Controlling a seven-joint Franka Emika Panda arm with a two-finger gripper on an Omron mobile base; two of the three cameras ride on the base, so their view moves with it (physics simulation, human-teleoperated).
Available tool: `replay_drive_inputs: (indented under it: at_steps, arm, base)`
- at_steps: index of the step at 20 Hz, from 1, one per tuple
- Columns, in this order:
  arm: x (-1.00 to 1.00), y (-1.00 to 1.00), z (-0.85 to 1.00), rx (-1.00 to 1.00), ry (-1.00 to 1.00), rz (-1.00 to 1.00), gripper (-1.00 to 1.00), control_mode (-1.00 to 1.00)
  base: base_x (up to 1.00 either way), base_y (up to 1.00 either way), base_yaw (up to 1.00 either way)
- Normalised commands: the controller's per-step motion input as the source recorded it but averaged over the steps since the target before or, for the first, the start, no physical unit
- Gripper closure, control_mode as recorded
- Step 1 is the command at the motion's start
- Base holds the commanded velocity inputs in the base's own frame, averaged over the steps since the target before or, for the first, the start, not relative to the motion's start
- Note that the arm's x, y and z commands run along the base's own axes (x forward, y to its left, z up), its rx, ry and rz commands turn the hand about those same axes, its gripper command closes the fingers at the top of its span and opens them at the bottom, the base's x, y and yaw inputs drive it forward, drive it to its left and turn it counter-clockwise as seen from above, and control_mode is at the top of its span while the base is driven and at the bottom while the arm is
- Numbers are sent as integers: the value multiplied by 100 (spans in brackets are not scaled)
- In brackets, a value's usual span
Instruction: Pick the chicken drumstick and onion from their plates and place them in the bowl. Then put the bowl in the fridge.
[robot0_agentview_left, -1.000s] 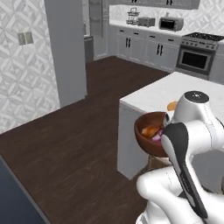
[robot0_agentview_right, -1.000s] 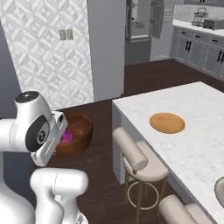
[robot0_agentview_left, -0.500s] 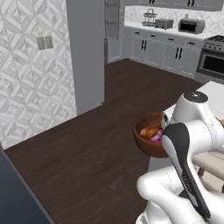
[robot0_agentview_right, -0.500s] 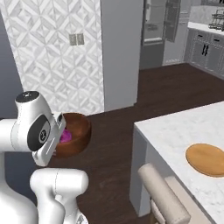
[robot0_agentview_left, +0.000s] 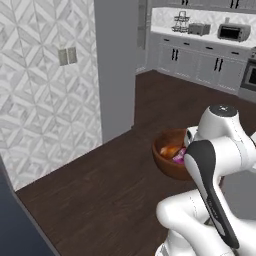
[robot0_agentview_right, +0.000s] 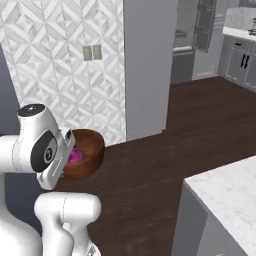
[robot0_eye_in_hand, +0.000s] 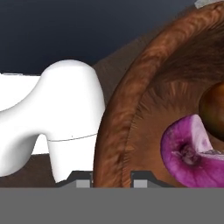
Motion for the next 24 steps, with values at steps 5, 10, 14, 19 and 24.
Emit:
replay_drive_inputs:
  at_steps: [5, 10, 14, 19, 24]
  arm:
    - [0, 0, 0, 0, 0, 0, 100, 100]
    - [0, 0, 0, 0, 0, 0, 100, 100]
    - [0, 0, 0, 0, 0, 0, 100, 100]
    - [0, 0, 0, 0, 0, 0, 100, 100]
    - [0, 0, 0, 0, 0, 0, 100, 100]
  base:
    - [100, 55, -22]
    - [100, 47, -36]
    - [100, 51, -48]
    - [100, 19, -55]
    - [100, 5, -54]
